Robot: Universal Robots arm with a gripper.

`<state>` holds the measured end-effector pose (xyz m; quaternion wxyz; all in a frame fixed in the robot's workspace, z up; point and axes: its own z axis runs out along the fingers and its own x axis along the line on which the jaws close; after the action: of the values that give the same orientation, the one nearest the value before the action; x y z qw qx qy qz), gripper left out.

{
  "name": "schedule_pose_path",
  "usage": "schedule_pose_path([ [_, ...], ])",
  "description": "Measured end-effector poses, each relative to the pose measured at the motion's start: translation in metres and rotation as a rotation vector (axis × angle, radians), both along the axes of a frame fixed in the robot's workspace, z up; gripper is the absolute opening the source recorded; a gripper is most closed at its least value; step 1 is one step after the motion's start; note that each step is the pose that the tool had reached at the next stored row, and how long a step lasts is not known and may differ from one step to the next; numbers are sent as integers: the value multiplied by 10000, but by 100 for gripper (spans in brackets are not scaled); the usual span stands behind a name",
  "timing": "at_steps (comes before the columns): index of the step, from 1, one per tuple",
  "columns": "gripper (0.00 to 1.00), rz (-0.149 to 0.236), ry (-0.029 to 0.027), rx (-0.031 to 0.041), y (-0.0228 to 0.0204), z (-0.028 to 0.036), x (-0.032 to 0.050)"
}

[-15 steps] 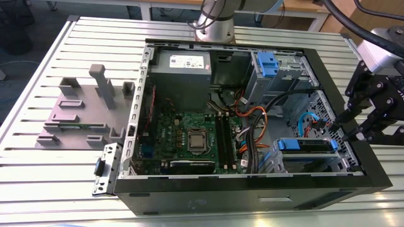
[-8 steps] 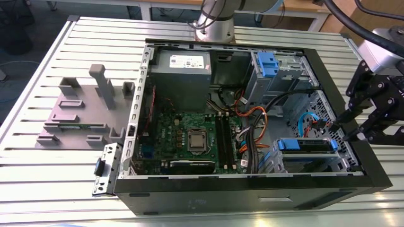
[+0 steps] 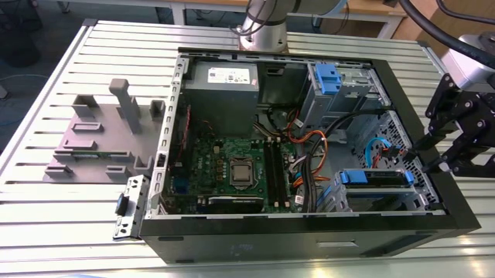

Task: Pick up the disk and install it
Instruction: 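Insert the first disk wire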

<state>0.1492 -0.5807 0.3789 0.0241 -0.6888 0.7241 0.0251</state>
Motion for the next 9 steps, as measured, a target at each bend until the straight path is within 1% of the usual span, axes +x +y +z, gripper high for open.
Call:
schedule_pose_path([
  [4, 42, -2, 0, 3, 3, -3, 5],
  [9, 42, -1, 0, 1, 19, -7, 16],
])
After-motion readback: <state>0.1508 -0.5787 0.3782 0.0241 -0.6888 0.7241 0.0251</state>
